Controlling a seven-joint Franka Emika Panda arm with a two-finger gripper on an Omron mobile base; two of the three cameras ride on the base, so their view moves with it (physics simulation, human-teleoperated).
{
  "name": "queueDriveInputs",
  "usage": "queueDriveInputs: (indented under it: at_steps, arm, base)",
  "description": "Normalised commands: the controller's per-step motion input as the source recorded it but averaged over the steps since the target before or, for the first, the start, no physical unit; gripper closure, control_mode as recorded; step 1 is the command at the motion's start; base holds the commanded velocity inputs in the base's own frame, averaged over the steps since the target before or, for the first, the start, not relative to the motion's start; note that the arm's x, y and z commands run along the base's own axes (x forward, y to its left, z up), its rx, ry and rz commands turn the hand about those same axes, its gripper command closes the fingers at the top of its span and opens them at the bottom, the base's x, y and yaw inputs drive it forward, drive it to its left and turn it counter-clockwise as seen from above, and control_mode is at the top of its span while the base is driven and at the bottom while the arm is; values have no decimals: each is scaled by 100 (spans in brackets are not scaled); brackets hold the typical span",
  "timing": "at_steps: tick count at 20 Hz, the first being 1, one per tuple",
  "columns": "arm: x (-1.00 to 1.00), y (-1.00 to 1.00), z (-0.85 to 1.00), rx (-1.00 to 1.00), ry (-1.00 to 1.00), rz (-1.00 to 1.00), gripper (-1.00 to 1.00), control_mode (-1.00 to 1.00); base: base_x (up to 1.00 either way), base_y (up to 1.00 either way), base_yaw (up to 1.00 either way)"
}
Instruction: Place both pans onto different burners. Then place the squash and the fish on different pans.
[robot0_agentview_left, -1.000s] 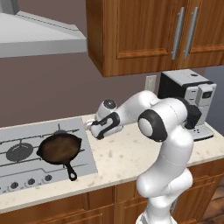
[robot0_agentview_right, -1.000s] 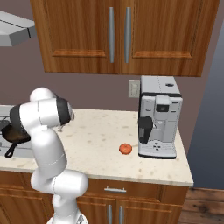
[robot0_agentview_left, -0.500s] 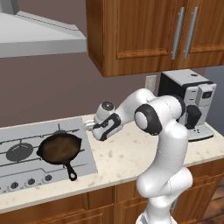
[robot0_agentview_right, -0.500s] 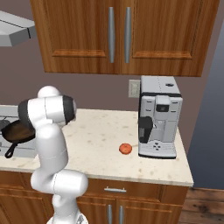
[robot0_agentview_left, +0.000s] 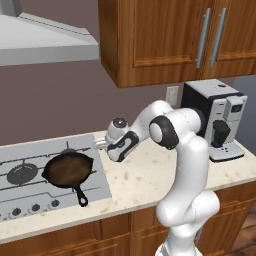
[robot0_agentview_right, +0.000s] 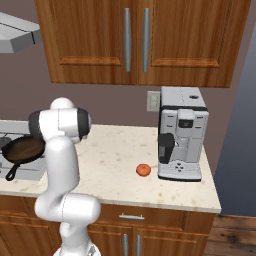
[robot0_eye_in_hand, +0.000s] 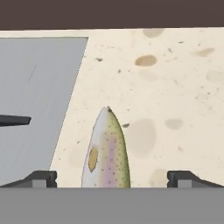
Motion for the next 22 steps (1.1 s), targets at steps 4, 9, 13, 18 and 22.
queueDriveInputs:
  at_steps: [4, 9, 13, 18, 22]
  arm:
    - [23, 12, -22, 0, 0, -3, -100, -100]
    - [20, 9, -22, 0, 0, -3, -100, -100]
    - [6, 2, -24, 0, 0, -3, 100, -100]
    - [0, 0, -22, 0, 0, -4, 100, -100]
    - [-3, 0, -8, 1, 0, -5, 100, -100]
  base:
    - [0, 0, 0]
    - [0, 0, 0]
    - [0, 0, 0]
    - [0, 0, 0]
    - [0, 0, 0]
